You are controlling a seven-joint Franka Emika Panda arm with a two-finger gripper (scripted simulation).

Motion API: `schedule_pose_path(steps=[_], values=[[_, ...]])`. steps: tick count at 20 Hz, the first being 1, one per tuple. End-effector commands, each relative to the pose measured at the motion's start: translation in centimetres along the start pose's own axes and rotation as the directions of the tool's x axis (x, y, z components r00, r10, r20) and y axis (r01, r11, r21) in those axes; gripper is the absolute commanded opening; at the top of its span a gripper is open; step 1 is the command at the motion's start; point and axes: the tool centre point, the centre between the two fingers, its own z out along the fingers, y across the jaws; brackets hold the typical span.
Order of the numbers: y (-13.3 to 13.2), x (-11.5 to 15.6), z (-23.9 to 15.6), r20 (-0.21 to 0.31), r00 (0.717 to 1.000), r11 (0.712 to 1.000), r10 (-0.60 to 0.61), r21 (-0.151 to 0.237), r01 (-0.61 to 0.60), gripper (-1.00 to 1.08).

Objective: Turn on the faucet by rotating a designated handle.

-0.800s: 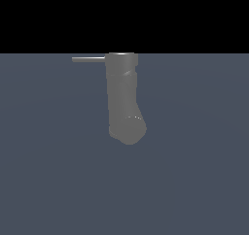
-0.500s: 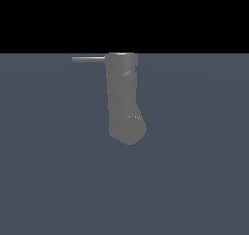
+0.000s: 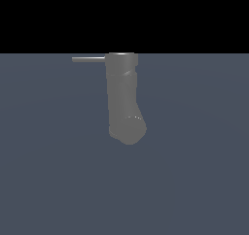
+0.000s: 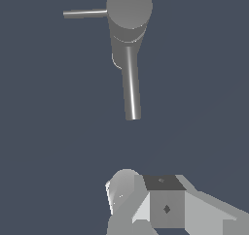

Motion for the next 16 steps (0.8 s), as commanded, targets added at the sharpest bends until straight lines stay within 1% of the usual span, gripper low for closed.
schedule_pose_path(steps=[1,9,16], values=[[0.0,0.2,0.0,0.000,1.000,1.000,0.006,0.003,-0.006,-1.00],[-0.5,1.8,0.3,0.003,0.998,0.997,0.067,0.027,-0.067,-1.00],[-1.3,4.6,1.0,0.016,0.985,0.983,0.172,0.062,-0.173,-1.00]])
